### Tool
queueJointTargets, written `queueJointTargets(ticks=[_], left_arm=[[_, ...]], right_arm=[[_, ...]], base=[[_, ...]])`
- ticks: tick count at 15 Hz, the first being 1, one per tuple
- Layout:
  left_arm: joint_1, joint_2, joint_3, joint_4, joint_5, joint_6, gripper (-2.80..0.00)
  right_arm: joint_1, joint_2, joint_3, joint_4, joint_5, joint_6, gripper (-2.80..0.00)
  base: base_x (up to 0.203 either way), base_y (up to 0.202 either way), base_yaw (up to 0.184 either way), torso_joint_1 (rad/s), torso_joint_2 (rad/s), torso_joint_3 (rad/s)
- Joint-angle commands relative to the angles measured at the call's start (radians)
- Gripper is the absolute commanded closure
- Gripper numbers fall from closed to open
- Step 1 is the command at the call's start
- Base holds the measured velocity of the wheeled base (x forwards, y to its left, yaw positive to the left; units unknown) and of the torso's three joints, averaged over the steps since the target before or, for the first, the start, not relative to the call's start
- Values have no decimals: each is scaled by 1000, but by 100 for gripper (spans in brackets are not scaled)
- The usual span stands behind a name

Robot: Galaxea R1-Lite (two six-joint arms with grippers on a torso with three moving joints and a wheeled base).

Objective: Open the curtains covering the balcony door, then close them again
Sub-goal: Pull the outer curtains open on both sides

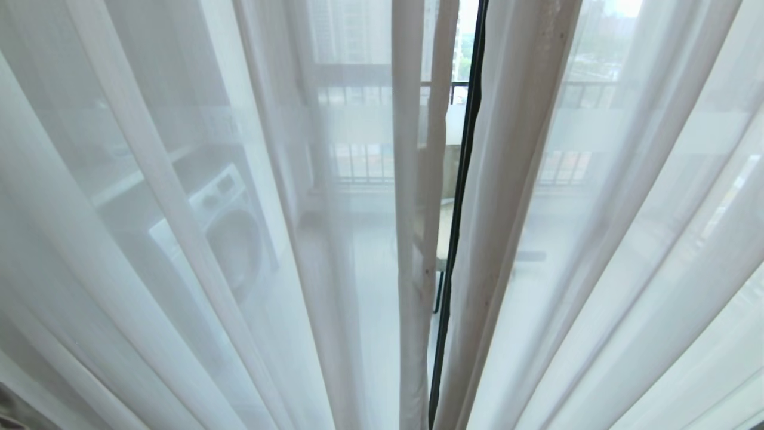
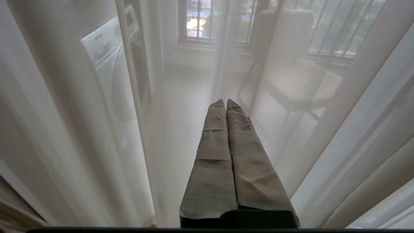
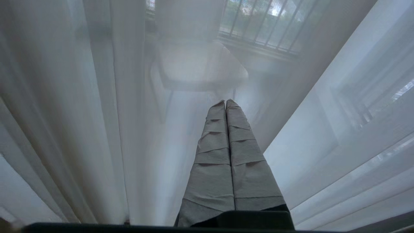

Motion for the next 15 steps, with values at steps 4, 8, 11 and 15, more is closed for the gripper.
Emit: queueJointTargets(ticks=[4,8,11,15], left_arm=[[0,0,0,-1,1,-1,0],[0,2,0,-1,1,-1,0],[0,2,0,-1,1,-1,0],[0,2,0,-1,1,-1,0]], right_arm=[[39,-305,7,380,0,1,0],[169,-315,7,433,-112,119,0],[161,-352,7,461,-151,145,0],[118,-504,6,527,-109,135,0]], base=[[0,0,0,0,0,0],[0,0,0,0,0,0],[0,0,0,0,0,0],[0,0,0,0,0,0]])
